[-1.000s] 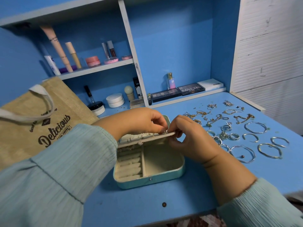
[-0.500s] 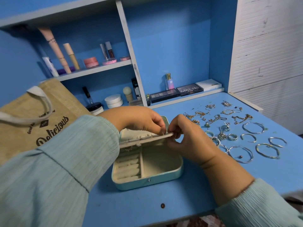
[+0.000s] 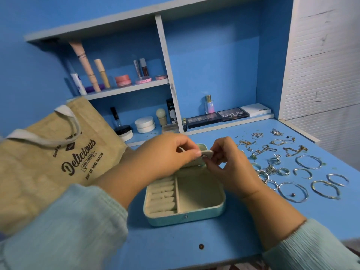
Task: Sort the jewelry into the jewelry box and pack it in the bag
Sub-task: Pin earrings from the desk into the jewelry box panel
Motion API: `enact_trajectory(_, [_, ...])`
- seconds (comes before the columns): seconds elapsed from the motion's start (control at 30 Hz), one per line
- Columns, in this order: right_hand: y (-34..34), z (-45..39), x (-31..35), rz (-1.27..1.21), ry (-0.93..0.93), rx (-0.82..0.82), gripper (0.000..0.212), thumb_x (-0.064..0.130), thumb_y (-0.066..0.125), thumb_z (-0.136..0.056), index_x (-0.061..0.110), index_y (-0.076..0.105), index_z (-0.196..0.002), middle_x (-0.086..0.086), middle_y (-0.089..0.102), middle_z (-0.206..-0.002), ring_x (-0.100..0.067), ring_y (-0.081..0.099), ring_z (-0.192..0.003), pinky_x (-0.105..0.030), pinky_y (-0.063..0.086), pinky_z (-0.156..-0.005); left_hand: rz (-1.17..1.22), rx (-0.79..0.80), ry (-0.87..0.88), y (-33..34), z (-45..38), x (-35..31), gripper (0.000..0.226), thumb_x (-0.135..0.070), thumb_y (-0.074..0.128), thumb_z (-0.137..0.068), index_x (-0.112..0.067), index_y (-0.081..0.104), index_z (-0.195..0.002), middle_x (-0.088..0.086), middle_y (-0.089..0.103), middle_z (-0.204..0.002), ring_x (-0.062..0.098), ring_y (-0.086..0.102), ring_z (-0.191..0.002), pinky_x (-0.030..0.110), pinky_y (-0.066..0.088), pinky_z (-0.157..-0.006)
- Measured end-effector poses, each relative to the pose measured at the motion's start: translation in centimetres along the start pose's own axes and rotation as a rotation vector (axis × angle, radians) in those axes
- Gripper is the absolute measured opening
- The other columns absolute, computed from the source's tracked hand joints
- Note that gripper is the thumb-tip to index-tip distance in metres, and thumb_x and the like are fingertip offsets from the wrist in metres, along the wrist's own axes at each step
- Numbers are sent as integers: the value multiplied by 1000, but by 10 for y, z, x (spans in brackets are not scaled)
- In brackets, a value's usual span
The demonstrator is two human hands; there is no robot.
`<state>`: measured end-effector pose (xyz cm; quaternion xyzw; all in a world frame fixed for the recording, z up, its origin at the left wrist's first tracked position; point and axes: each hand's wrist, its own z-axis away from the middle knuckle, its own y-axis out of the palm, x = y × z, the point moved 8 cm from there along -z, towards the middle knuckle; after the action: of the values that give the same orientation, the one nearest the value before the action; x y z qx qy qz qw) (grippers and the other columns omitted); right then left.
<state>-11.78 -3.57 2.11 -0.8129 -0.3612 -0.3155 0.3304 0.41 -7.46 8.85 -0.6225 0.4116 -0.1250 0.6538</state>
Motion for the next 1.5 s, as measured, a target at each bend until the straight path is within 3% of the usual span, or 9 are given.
enact_trajectory(0.23, [-4, -9, -2, -53, 148, -58, 34, 7, 65, -83, 33, 44, -84, 11, 54, -74, 2, 50, -63, -9, 41, -62, -119, -260, 55, -5, 3, 3, 22, -27, 56, -91, -36, 66, -108, -20, 53, -96, 4, 52, -95, 24, 39, -83])
enact_trajectory(0.37, [-17, -18, -12, 179, 290, 90, 17, 14, 56, -90, 25, 54, -103, 9, 59, -90, -9, 57, -77, -11, 40, -56, -110, -334, 62, -7, -9, 7, 25, -26, 53, -93, -36, 65, -113, -16, 56, -104, 7, 52, -99, 21, 37, -82])
enact_trajectory(0.47, [-48, -25, -19, 385, 328, 125, 14, 14, 55, -90, 23, 63, -97, 6, 63, -87, -4, 55, -68, -13, 42, -58, -147, -419, 75, -6, -21, 15, 26, -26, 52, -94, -35, 65, -115, -13, 58, -107, 13, 53, -102, 31, 45, -87])
enact_trajectory(0.67, [-96, -34, -51, 816, 398, 341, 21, 13, 53, -91, 20, 69, -103, 4, 65, -102, -6, 53, -70, -17, 38, -62, -321, -694, 168, 1, -29, 10, 29, 0, 74, -71, -16, 75, -95, 4, 67, -82, 32, 62, -68, 31, 41, -57])
enact_trajectory(0.8, [-100, -35, -72, 926, 417, 467, 25, 12, 55, -90, 20, 66, -111, 3, 63, -113, -13, 57, -97, -19, 39, -79, -287, -713, 195, 5, -37, 15, 30, 0, 62, -75, -8, 72, -102, 11, 65, -86, 36, 61, -72, 44, 49, -67])
enact_trajectory(0.97, [-86, -36, -81, 892, 405, 511, 27, 20, 58, -89, 21, 65, -115, 4, 62, -113, -15, 57, -100, -24, 44, -85, -301, -709, 178, 6, -39, 18, 30, 1, 61, -76, -7, 72, -103, 11, 65, -86, 35, 61, -72, 42, 50, -68])
enact_trajectory(1.13, [-76, -34, -80, 907, 386, 476, 17, 20, 58, -87, 17, 71, -98, -1, 67, -102, -20, 61, -93, -33, 51, -82, -325, -702, 169, 8, -38, 19, 29, -4, 66, -80, -8, 69, -108, 10, 65, -91, 34, 61, -78, 43, 49, -73])
enact_trajectory(1.33, [-77, -31, -78, 881, 392, 409, 19, 13, 52, -86, 16, 69, -92, 2, 66, -97, -17, 59, -84, -30, 49, -72, -341, -646, 88, 15, -38, 21, 39, -21, 58, -81, -9, 64, -118, 10, 62, -100, 34, 59, -89, 46, 49, -79])
enact_trajectory(1.5, [-97, -27, -68, 707, 390, 257, 8, 20, 58, -88, 21, 65, -86, 13, 54, -71, -8, 50, -61, -23, 43, -59, -371, -594, 47, 18, -39, 22, 43, -26, 59, -85, -10, 58, -125, 12, 59, -112, 35, 55, -102, 47, 43, -91])
